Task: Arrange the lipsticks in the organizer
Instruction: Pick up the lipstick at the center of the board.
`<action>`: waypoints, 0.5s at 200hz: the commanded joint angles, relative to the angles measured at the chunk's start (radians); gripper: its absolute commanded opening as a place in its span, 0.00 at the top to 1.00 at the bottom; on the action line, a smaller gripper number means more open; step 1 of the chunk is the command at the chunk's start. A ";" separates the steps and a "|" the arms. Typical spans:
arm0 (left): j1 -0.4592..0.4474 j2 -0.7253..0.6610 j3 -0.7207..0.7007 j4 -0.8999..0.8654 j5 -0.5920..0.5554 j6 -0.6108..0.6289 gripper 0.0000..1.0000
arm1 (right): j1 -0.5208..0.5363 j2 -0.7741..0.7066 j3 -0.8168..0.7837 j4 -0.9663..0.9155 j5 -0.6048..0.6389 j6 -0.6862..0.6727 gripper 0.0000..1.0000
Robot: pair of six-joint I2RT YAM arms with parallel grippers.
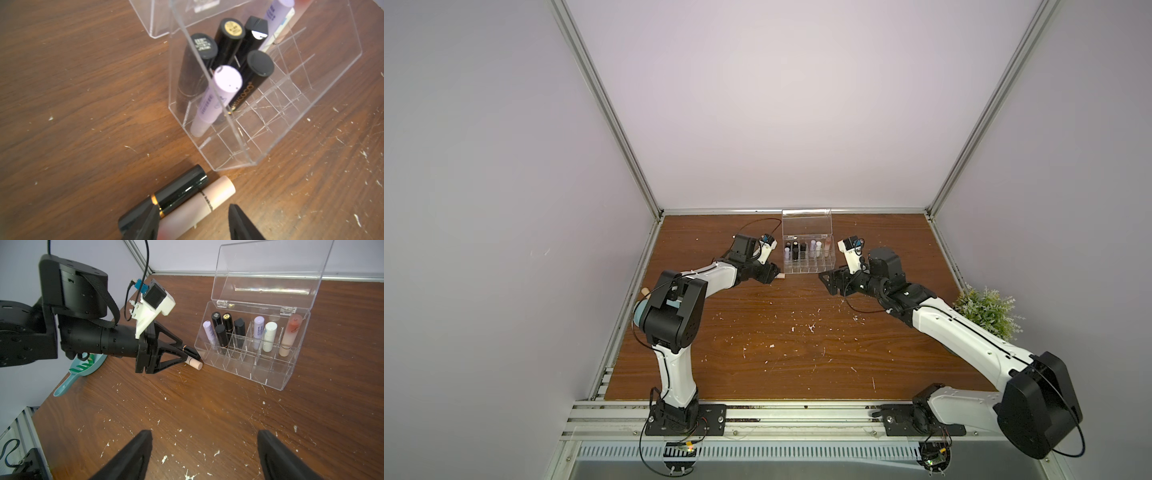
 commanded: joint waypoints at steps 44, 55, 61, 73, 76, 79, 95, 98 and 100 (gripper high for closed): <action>-0.015 0.014 -0.001 -0.036 -0.015 0.022 0.42 | -0.004 -0.021 -0.006 0.005 -0.013 -0.008 0.14; -0.015 0.009 -0.005 -0.037 -0.016 0.023 0.43 | -0.004 -0.021 -0.007 0.005 -0.013 -0.008 0.14; -0.017 0.006 -0.007 -0.038 -0.016 0.023 0.43 | -0.004 -0.020 -0.006 0.004 -0.015 -0.008 0.14; -0.020 0.003 -0.011 -0.044 -0.021 0.024 0.44 | -0.004 -0.021 -0.008 0.005 -0.016 -0.006 0.14; -0.021 0.003 -0.011 -0.047 -0.023 0.025 0.44 | -0.003 -0.019 -0.007 0.004 -0.015 -0.007 0.14; -0.023 0.002 -0.012 -0.049 -0.025 0.025 0.44 | -0.004 -0.019 -0.007 0.004 -0.017 -0.006 0.14; -0.024 0.011 -0.012 -0.056 -0.040 0.031 0.44 | -0.004 -0.021 -0.006 0.004 -0.021 -0.005 0.14; -0.024 0.013 -0.011 -0.057 -0.041 0.031 0.44 | -0.004 -0.021 -0.006 0.004 -0.023 -0.004 0.14; -0.024 0.015 -0.011 -0.058 -0.044 0.033 0.44 | -0.004 -0.021 -0.005 0.004 -0.024 -0.003 0.14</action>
